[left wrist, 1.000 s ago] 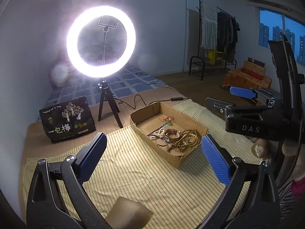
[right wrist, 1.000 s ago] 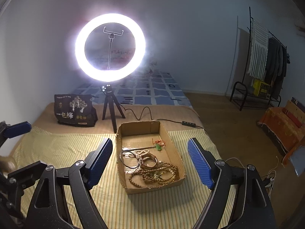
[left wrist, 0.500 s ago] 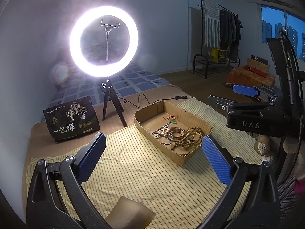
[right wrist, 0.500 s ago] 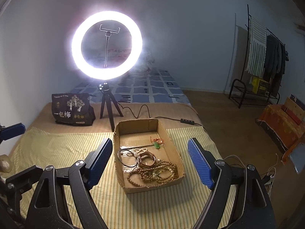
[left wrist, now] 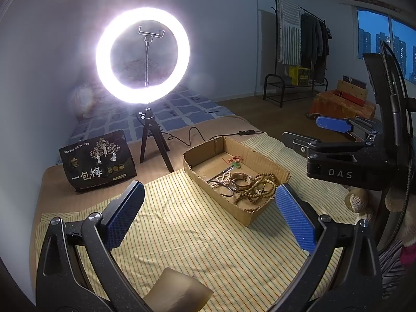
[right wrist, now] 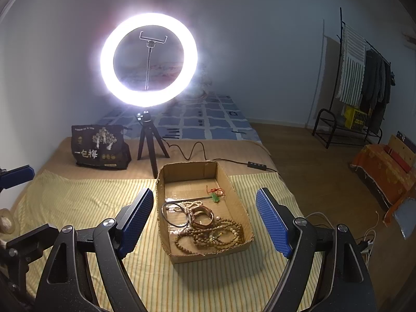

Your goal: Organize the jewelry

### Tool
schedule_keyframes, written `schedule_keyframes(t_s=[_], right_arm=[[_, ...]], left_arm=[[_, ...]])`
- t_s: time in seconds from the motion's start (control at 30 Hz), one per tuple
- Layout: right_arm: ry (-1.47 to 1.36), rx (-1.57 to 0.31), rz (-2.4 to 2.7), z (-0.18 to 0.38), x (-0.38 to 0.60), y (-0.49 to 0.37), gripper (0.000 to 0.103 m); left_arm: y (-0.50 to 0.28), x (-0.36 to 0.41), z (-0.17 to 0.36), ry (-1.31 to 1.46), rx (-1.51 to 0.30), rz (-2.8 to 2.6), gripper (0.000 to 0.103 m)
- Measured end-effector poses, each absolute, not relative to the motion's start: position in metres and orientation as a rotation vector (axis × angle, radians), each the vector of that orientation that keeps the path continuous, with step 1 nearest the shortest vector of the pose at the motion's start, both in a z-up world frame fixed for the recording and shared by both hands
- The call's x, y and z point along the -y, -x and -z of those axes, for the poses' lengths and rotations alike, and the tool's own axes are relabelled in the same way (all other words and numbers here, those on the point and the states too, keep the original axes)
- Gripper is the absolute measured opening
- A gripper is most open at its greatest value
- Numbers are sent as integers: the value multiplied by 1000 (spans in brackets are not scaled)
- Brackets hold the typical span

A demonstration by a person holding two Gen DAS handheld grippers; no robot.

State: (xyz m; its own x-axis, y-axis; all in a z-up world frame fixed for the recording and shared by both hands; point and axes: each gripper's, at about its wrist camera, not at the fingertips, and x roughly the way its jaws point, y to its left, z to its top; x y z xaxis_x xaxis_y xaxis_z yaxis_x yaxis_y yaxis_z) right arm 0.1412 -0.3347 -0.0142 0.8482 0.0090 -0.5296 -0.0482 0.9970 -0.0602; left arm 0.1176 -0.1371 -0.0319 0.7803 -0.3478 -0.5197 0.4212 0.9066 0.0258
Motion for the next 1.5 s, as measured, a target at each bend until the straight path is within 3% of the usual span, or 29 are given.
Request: schedule_keyframes(t_s=[1.5], right_arm=[[85, -581, -42, 18, 333, -144, 82]], left_arm=[[-116, 140, 30, -144, -535, 419, 103]])
